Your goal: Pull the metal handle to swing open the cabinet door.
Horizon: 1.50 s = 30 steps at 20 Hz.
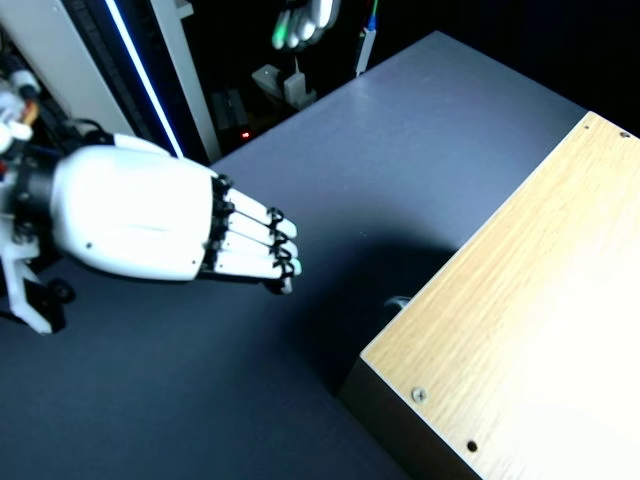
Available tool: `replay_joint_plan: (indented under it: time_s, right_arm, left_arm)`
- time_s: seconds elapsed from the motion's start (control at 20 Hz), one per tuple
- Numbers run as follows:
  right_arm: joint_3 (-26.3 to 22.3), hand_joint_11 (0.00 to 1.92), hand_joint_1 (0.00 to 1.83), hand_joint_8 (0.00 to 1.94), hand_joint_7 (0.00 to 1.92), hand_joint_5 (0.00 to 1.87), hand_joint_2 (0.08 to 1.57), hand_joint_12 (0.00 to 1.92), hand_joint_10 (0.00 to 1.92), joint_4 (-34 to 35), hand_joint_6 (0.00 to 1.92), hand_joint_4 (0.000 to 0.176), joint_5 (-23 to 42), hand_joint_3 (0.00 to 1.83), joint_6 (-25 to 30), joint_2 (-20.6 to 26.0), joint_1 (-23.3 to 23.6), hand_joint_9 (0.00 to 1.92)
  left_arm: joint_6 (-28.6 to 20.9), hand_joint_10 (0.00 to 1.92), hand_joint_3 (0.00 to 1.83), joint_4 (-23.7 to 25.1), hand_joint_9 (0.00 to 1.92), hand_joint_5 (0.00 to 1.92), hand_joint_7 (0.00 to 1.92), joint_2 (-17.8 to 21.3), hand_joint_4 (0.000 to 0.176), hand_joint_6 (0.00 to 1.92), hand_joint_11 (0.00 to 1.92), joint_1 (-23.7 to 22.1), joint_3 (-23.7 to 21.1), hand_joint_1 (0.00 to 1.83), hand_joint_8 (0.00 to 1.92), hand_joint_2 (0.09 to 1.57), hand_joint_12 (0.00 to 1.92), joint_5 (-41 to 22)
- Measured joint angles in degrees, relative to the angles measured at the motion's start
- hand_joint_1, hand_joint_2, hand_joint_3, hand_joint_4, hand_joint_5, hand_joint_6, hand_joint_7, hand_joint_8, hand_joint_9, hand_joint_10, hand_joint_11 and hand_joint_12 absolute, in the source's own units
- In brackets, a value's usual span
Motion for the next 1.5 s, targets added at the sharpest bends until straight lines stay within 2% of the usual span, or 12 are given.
replay_joint_plan:
  time_s: [0.4,0.65,0.8,1.15,1.35,1.5]
  right_arm:
    - [2.03,0.00,0.00,0.00,0.35,0.35,1.51,0.84,0.00,4.02,0.00,0.000,-3.15,0.00,-0.04,-1.95,-1.31,0.31]
    - [3.54,0.00,0.00,0.00,0.34,0.35,1.51,0.82,0.00,12.31,0.00,0.000,-8.59,0.00,-0.04,-2.45,-2.75,0.30]
    - [3.56,0.00,0.00,0.00,0.33,0.33,1.51,0.79,0.00,17.42,0.00,0.000,-11.08,0.00,-0.09,-2.47,-4.20,0.29]
    - [3.89,0.00,0.00,0.00,0.34,0.34,1.51,0.80,0.00,23.43,0.00,0.000,-15.45,0.00,-0.11,-3.45,-4.87,0.29]
    - [3.76,0.00,0.00,0.01,0.35,0.35,1.51,0.83,0.01,27.91,0.01,0.000,-16.76,0.00,-0.13,-2.82,-6.10,0.30]
    - [2.93,0.00,0.00,0.01,0.37,0.36,1.51,0.86,0.01,28.74,0.01,0.000,-17.33,0.00,-0.15,-2.21,-6.27,0.32]
  left_arm:
    - [0.00,0.00,0.01,0.00,0.38,0.40,0.42,0.00,0.000,0.00,0.05,0.00,0.00,0.00,0.00,1.57,0.71,0.00]
    - [0.00,0.00,0.01,0.00,0.30,0.33,0.33,0.00,0.000,0.00,0.00,0.00,0.00,0.00,0.00,1.57,0.67,0.00]
    - [0.00,0.00,0.01,-0.02,0.24,0.26,0.26,0.00,0.000,0.00,0.00,0.00,0.00,0.00,0.00,1.57,0.57,0.00]
    - [0.00,0.00,0.01,-0.02,0.23,0.25,0.26,0.00,0.000,0.00,0.00,0.00,0.00,0.00,0.00,1.57,0.53,0.00]
    - [-0.02,0.00,0.02,-0.02,0.24,0.26,0.27,0.00,0.000,0.00,0.00,0.00,0.00,0.00,0.00,1.57,0.57,0.02]
    - [0.00,0.00,0.02,-0.02,0.24,0.26,0.27,0.00,0.000,0.00,0.00,0.00,0.00,0.00,0.00,1.57,0.59,-0.02]
